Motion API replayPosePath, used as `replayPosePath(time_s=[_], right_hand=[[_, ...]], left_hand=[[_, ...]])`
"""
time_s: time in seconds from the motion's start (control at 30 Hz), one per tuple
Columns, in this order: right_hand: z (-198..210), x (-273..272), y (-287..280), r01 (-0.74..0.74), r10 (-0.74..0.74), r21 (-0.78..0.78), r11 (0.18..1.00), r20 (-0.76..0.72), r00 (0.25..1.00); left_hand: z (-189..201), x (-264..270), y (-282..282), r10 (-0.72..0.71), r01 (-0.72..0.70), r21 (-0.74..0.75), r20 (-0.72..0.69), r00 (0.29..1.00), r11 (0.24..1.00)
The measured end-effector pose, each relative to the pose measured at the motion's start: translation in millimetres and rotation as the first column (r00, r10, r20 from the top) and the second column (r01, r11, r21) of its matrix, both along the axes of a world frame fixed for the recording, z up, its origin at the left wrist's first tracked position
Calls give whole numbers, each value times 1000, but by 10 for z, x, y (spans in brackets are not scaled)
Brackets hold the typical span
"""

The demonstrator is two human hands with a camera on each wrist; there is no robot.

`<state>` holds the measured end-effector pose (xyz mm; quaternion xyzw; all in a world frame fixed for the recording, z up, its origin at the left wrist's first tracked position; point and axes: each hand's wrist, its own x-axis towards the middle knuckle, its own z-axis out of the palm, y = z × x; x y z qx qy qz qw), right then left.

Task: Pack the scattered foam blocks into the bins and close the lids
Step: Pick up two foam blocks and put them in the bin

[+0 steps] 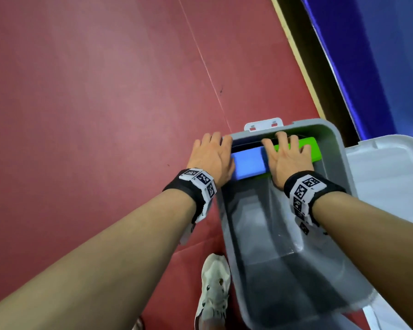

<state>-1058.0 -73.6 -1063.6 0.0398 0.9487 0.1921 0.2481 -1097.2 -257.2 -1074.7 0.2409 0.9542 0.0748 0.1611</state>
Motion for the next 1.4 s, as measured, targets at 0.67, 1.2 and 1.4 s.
replayPosePath(time_s=[0.67,1.2,1.4], right_hand=[[2388,93,-6009,-453,536,-386,803,140,832],[2914,753,-10495,-672,794,-484,560,82,602],[2870,440,-11881,-655,810,-533,536,106,577]], left_hand=[[2274,1387,-6215,683,-685,-31,127,719,728],[2865,3249,-10427,978,-969,-133,27,206,208],[2930,3186,-11605,991,-969,-207,38,126,132]])
